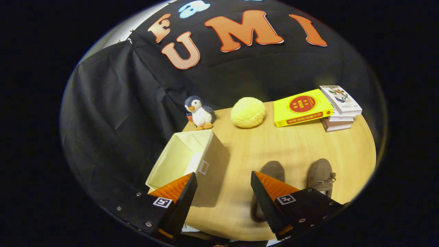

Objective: Open the storage box then place both shoes into the box .Put the left shoe in first, then the right shoe, with the right side of both shoes facing outward in a uniform manner.

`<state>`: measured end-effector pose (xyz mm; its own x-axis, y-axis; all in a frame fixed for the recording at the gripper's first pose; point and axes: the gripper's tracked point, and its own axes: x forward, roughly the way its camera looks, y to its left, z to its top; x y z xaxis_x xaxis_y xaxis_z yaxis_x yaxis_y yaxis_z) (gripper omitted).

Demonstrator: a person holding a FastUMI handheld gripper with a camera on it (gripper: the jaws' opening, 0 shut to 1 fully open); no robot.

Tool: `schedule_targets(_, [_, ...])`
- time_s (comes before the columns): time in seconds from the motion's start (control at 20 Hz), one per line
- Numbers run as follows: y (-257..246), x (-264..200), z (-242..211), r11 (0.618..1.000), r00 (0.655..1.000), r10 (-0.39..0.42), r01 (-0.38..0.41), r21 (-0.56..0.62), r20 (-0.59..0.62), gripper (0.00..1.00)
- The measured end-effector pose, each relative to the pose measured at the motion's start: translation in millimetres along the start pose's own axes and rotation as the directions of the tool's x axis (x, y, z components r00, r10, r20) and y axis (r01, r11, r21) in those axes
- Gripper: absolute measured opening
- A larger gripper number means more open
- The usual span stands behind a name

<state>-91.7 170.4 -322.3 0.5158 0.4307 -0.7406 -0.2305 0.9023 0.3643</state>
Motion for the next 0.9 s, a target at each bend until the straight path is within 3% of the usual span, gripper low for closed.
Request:
schedule_targets(0.25, [-70,3,-43,0.987,0.985,-0.144,0.137,-0.083,-0.093,0.95])
schedule_targets(0.5, [-91,33,-82,0.984,0.968,-0.160,0.141,-0.107,-0.194,0.95])
schedule_targets(0.7, [-117,56,-99,0.973,0.946,-0.216,0.188,-0.133,-0.243,0.95])
schedule_targets(0.9, [-129,83,-107,0.970,0.929,-0.228,0.190,-0.152,-0.290,0.88])
